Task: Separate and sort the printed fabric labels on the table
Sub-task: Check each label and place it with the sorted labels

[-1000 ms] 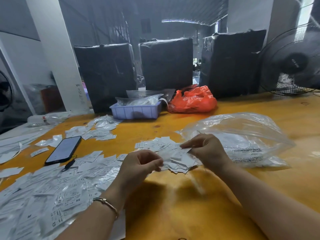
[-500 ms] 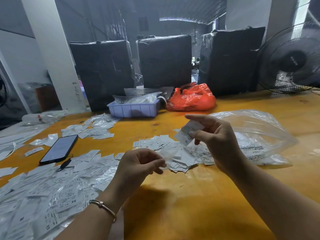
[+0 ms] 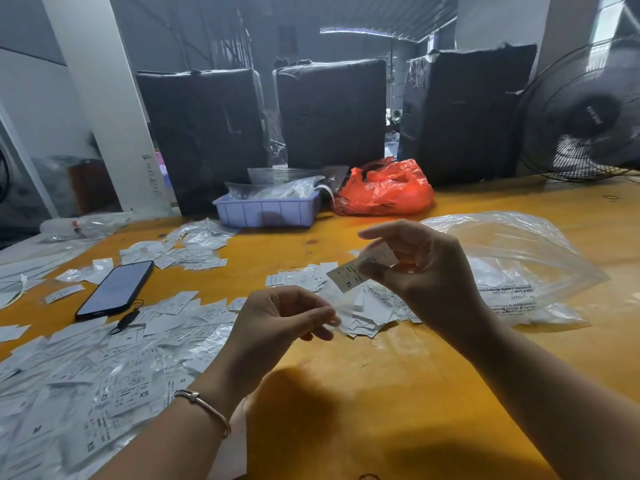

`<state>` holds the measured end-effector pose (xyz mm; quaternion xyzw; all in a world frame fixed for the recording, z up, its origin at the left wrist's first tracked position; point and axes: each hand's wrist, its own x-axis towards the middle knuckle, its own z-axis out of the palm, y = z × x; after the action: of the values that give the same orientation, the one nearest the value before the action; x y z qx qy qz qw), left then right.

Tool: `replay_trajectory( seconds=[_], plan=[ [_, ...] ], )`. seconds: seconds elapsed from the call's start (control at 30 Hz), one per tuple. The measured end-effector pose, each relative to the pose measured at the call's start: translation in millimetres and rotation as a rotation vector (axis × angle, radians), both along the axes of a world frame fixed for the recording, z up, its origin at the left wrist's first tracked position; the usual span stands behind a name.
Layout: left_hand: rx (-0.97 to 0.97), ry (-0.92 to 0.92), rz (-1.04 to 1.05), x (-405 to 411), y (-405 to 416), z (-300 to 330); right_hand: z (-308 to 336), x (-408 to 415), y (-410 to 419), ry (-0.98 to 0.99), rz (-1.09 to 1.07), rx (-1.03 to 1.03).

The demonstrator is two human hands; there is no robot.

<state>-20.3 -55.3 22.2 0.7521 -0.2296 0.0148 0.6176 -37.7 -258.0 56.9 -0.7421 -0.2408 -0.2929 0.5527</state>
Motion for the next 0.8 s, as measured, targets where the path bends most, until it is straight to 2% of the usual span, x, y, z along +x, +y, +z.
replay_trajectory(
  seconds=[0.37,0.6,0.8],
  plan=[
    [0.077,0.037,0.002,0.2,-3.2,-3.4,-5.6,3.0,-1.0,0.039,-0.063,-0.29],
    [0.119,0.08,-0.025,-1.9,-6.4,-2.6,-9.3,6.0,0.9,0.059,-0.05,-0.256],
    [0.03,0.144,-0.014,-1.5,-6.1,-1.6,-12.3,9.2,-0.1,0.004,-0.107,-0.221]
  ],
)
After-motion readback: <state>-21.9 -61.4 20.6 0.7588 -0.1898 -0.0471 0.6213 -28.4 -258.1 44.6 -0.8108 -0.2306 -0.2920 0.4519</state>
